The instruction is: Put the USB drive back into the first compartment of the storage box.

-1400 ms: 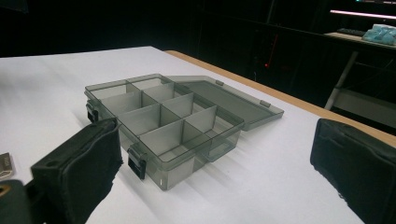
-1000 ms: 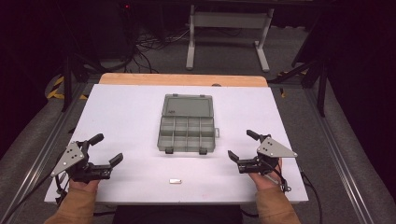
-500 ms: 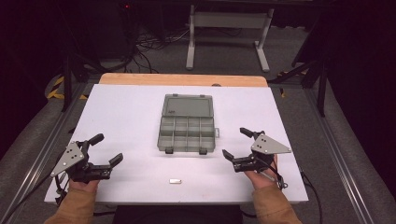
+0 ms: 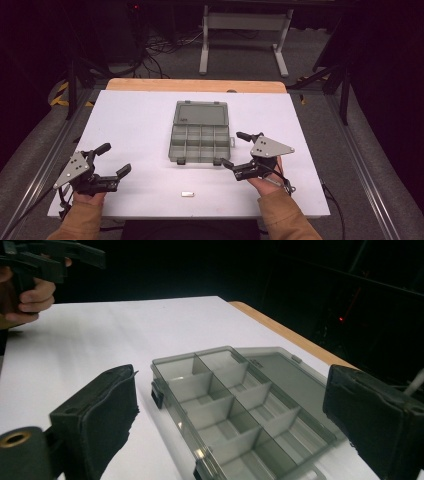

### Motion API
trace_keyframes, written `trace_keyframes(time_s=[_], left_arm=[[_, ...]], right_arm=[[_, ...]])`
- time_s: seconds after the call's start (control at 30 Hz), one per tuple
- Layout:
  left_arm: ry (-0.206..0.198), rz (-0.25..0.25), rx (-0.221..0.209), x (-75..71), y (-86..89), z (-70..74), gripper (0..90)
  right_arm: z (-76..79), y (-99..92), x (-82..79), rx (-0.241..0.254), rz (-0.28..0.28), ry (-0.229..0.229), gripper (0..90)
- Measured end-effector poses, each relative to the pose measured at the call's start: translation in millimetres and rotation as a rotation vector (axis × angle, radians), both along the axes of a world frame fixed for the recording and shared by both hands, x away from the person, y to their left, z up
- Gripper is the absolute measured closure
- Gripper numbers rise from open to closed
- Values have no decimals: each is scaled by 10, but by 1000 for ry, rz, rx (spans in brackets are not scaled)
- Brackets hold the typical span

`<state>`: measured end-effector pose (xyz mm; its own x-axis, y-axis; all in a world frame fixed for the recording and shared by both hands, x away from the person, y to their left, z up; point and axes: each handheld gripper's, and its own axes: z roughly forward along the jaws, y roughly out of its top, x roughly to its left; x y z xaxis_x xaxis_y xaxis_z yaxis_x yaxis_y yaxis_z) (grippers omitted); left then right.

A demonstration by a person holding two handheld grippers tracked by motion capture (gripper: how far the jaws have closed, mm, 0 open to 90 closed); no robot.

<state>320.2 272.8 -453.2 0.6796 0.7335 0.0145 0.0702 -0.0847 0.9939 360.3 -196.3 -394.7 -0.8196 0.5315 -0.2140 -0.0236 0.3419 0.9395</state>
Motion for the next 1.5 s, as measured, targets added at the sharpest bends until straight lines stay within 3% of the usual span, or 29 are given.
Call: trace_keyframes(time_s=[0.7, 0.87, 1.17, 1.5], left_arm=[[7, -7, 2, 4, -2, -1, 30], [8, -10, 5, 6, -3, -2, 31], [9, -13, 3, 5, 0, -1, 32], [11, -13, 6, 6, 0, 0, 33]], right_arm=[[65, 544, 82, -52, 146, 28, 74], [50, 678, 102, -60, 192, 53, 81], [106, 814, 109, -132, 249, 66, 120], [132, 874, 113, -275, 316, 178, 158]])
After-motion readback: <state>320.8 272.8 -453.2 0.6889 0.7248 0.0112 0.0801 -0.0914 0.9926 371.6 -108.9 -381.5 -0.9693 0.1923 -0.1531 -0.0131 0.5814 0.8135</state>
